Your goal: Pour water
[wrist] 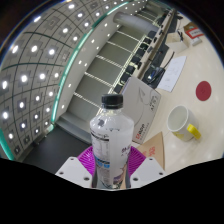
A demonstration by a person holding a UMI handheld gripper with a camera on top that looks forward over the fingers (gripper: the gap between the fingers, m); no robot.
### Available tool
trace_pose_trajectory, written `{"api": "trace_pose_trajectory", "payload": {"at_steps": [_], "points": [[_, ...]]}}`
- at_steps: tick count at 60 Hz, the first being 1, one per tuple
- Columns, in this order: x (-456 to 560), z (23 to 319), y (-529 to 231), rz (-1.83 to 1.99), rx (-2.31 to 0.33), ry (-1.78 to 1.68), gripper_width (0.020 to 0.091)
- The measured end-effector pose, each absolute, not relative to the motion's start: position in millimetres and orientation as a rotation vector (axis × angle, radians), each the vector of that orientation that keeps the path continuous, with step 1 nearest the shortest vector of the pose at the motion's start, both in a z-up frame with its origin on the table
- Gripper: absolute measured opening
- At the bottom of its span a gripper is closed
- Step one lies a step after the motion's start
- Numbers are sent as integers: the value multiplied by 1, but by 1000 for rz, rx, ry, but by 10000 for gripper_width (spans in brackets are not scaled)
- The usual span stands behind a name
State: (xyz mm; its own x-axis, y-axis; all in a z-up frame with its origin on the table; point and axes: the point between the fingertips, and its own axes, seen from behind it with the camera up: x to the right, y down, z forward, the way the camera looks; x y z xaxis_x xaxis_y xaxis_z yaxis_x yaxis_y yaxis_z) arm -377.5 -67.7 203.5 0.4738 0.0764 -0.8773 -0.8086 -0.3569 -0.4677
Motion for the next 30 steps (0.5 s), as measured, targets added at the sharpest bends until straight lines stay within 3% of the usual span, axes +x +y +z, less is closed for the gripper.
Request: {"api": "trace_pose_trajectory", "payload": {"at_steps": [13,19,30], "points": [[-367,200,-30,1557,-1433,1103,375],[-359,176,-14,1662,-1366,1252,376],[-356,163,-27,1777,-1317,1371,376]]}}
